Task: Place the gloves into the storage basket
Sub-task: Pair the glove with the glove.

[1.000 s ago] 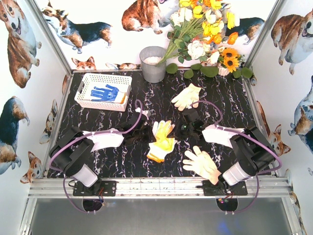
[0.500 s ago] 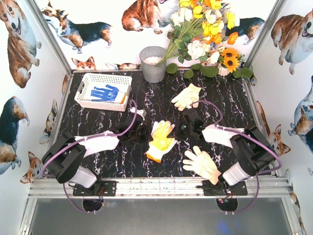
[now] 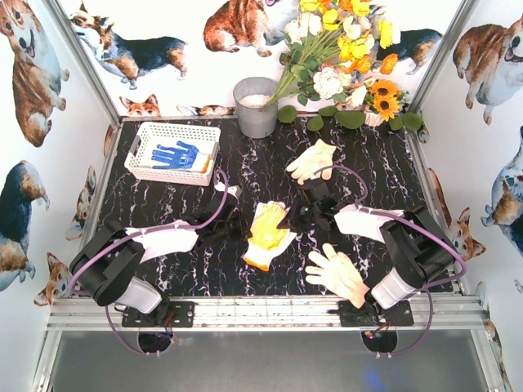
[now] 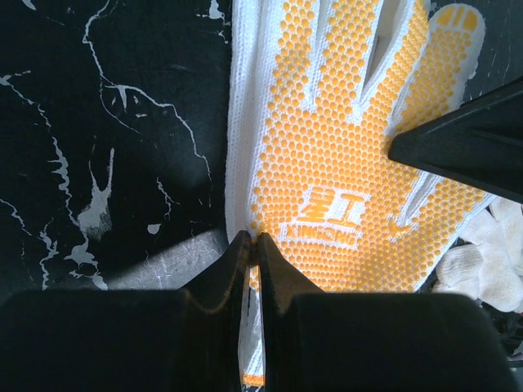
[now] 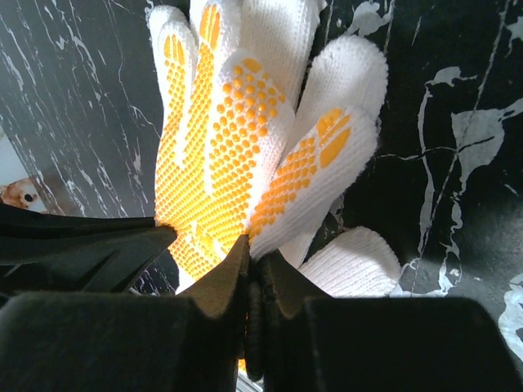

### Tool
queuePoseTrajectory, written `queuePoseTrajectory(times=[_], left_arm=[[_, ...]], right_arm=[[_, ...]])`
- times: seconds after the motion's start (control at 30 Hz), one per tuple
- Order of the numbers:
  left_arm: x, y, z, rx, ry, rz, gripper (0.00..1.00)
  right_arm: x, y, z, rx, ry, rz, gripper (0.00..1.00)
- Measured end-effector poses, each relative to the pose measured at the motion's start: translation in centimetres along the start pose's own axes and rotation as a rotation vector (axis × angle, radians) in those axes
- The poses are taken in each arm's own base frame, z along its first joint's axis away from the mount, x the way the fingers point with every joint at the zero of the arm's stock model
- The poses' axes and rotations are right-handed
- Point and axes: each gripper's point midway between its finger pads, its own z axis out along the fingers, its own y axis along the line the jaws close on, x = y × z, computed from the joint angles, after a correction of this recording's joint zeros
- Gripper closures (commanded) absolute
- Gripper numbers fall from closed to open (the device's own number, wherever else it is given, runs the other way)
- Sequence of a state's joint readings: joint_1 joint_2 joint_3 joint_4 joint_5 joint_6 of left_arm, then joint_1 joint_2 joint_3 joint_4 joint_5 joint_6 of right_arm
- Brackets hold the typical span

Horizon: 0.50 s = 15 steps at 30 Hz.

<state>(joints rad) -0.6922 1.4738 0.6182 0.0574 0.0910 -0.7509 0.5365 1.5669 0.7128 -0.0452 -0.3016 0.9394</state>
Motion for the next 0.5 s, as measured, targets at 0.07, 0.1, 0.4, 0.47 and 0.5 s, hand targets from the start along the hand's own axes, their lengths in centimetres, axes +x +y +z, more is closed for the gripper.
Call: queuePoseTrajectory(times=[0.07, 0.1, 0.4, 0.47, 0.5], left_arm=[[-0.1, 0.1, 0.0, -0.004, -0.004, -0.002, 1.00], [-0.1, 0.2, 0.0, -0.006, -0.006, -0.002, 1.00], [0.3, 0.6, 0.5, -0.016, 0.013, -0.005, 0.83], [0.5, 0.7, 0.6, -0.015, 0.021, -0.004, 0.79], [0.4, 0.6, 0.6, -0.014, 0.022, -0.004, 0.77]], right_arm=[[-0.1, 0.0, 0.1, 0.001, 0.001, -0.004, 0.99], [-0.1, 0.0, 0.2, 0.002, 0.002, -0.006, 0.99], [-0.5, -0.2, 1.1, 0.021, 0.009, -0.026, 0.95], [-0.6, -0.2, 1.1, 0.023, 0.007, -0.030, 0.92], [-0.6, -0.2, 1.1, 0.023, 0.007, -0.030, 0.90]])
